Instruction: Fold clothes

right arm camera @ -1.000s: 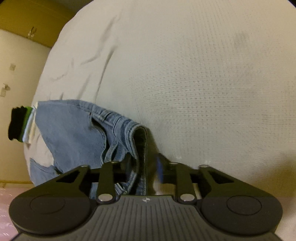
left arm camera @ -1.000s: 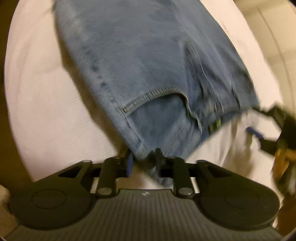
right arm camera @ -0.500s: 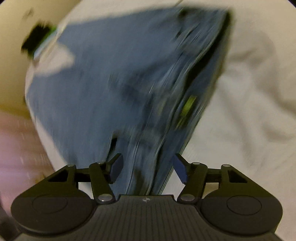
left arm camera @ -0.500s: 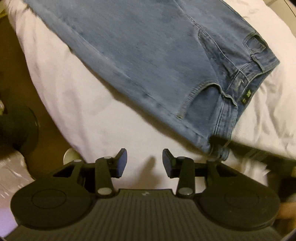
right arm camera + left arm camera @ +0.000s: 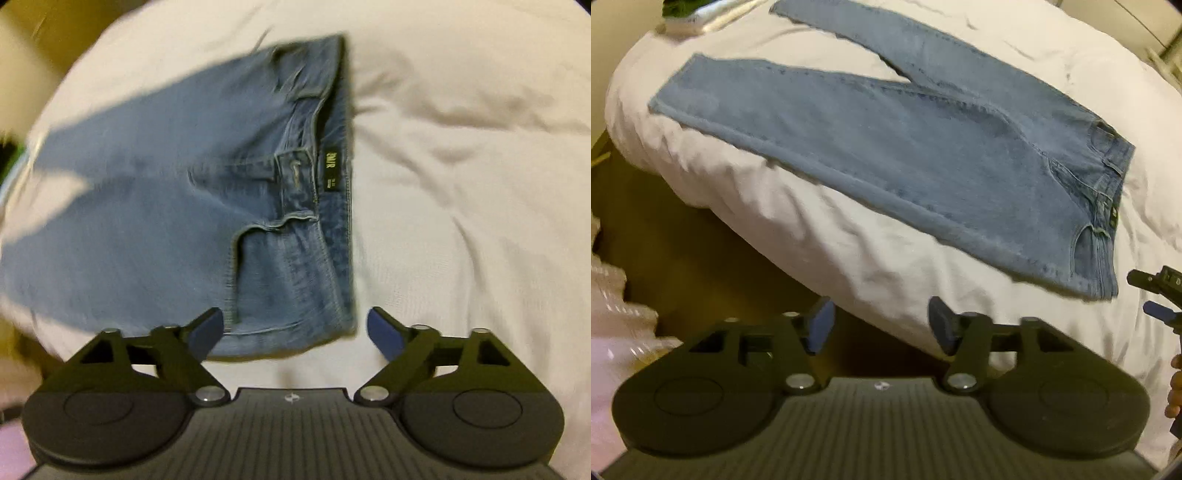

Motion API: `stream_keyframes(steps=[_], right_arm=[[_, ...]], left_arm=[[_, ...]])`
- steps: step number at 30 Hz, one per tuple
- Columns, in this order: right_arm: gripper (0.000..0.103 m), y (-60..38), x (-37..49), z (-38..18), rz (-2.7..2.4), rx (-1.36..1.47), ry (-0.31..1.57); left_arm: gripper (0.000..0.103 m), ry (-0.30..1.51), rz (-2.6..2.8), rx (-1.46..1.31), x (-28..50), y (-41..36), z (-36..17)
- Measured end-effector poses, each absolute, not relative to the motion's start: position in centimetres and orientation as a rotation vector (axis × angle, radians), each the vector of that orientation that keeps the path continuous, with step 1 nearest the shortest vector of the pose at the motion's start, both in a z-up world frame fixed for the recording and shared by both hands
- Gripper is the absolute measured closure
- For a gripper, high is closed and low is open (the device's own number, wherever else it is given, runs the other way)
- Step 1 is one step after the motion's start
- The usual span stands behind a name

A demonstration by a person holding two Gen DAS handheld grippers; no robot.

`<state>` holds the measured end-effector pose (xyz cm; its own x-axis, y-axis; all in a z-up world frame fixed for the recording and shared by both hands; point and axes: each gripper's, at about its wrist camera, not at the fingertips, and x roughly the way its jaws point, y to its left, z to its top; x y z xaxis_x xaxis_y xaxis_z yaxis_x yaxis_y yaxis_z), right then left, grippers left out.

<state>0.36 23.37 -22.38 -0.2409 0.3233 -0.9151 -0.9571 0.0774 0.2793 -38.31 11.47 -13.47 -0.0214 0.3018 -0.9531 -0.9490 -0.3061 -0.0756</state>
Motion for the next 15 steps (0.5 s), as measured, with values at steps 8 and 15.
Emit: stream_keyframes(steps=[8,15], right_arm=[[0.014,16.6,-6.3,-17.4,1.445,-0.677,1.205],[0.013,16.2,-9.6,-15.3,1.399,-0.665,1.202]], left_arm=[[0.038,0.761,1.446,-1.181,-42.0,10.6,-12.1],[0.035,0.796,1.417,-1.099,-44.1,14.8,-11.2]])
